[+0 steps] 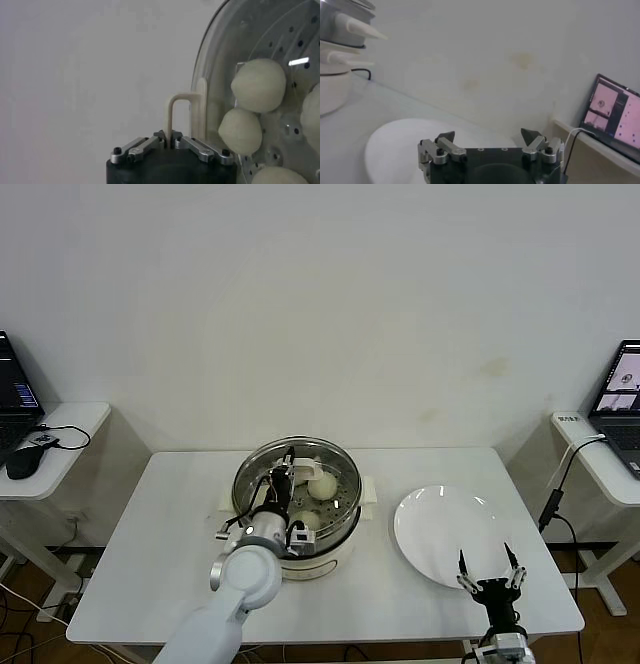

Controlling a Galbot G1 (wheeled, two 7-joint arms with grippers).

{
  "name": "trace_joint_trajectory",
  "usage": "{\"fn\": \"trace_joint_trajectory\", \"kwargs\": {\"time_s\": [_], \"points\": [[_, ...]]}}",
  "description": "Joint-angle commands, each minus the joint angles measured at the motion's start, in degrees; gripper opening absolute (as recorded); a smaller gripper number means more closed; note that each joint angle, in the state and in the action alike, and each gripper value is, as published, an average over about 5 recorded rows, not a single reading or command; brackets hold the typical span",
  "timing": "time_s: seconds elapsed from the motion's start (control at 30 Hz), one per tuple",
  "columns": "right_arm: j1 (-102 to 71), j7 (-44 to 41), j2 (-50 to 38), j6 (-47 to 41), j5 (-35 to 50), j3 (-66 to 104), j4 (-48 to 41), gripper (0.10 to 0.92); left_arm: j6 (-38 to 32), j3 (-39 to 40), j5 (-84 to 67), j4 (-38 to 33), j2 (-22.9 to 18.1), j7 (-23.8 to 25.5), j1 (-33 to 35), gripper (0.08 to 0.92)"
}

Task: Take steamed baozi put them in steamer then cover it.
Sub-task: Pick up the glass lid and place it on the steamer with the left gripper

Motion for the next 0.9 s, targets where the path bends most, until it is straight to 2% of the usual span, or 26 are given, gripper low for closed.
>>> {"fn": "trace_joint_trajectory", "kwargs": {"time_s": [0.03, 0.6, 0.8, 0.9], "points": [[0.04, 0.12, 0.44, 0.03, -0.49, -0.21, -0.30, 0.823, -0.04, -0.07, 1.33, 0.71, -0.84, 0.31, 0.29, 0.140], [-0.36, -0.12, 0.64, 0.05, -0.55, -0.75, 0.06, 0.823, -0.90, -0.37, 0.90, 1.88, -1.64, -0.47, 0.52, 0.140], [-0.31, -0.15, 0.50, -0.05, -0.43, -0.79, 0.05, 0.823, -1.32, -0.60, 0.04, 0.67, -1.90, -1.67, 0.93, 0.140], [-0.25, -0.17, 0.54, -0.13, -0.44, -0.97, 0.03, 0.823, -1.26, -0.72, -0.35, -0.75, -1.75, -1.73, 1.49, 0.167]]}}
